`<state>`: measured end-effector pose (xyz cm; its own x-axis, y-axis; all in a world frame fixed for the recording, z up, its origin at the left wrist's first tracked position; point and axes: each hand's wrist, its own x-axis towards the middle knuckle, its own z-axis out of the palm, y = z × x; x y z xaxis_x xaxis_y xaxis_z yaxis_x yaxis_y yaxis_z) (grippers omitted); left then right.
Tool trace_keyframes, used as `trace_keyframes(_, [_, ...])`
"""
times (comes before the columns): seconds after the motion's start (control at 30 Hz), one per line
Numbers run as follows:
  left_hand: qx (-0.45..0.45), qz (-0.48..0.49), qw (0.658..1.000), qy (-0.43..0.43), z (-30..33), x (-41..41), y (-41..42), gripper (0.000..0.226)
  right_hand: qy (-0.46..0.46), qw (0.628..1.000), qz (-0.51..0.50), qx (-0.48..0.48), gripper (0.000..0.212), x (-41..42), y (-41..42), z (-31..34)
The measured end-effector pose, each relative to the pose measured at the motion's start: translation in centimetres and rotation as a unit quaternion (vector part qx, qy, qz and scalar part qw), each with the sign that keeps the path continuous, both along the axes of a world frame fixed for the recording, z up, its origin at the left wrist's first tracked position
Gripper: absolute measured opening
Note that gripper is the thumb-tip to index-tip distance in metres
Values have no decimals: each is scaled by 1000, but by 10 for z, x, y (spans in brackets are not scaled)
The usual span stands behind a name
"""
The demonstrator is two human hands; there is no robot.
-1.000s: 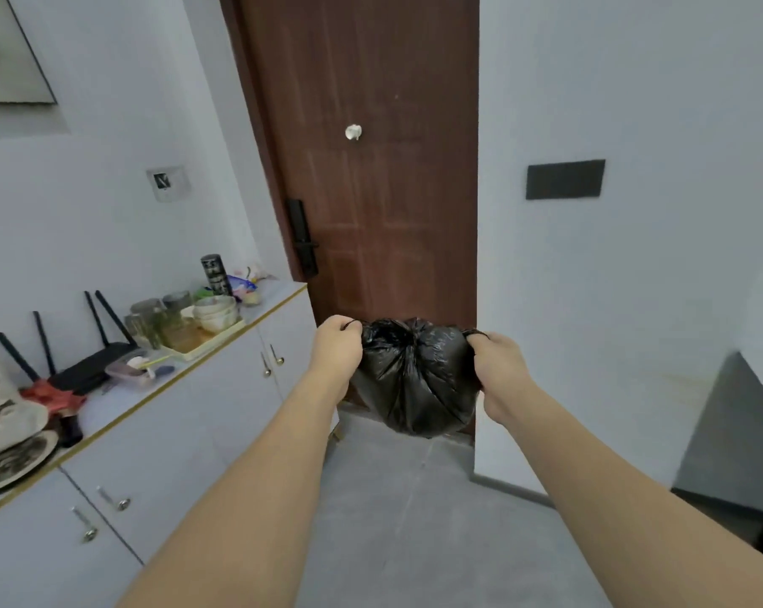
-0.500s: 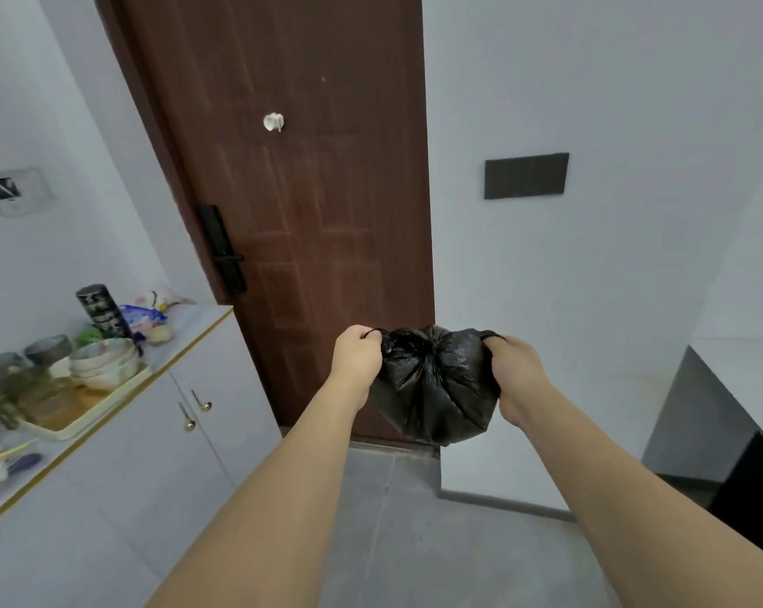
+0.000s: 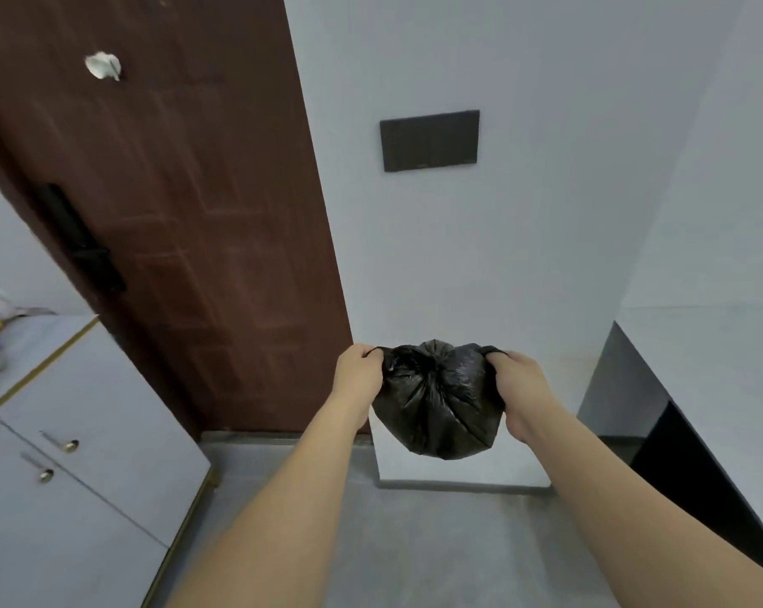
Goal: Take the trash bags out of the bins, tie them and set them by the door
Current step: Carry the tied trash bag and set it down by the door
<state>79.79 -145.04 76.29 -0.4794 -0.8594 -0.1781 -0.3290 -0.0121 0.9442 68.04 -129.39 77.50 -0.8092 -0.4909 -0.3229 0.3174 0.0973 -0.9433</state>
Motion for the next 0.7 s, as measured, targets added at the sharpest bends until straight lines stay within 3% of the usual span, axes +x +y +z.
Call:
trace_keyframes(0.23, [6, 24, 999, -30, -36, -89, 2, 21, -4, 998, 31, 47, 24, -102, -7, -47])
trace_keyframes(0.4, [-4, 44, 996, -83, -114, -136, -13, 20, -33, 995, 24, 90, 22, -145, -36, -110])
trace_keyframes(0.53, [44, 18, 991, -122, -217, -172, -23, 18, -51, 990, 0, 133, 19, -181, -45, -208])
trace_keyframes(0.7, [100, 16, 986, -133, -380, -207, -14, 17, -94, 978, 0, 188, 22, -216, -37, -385])
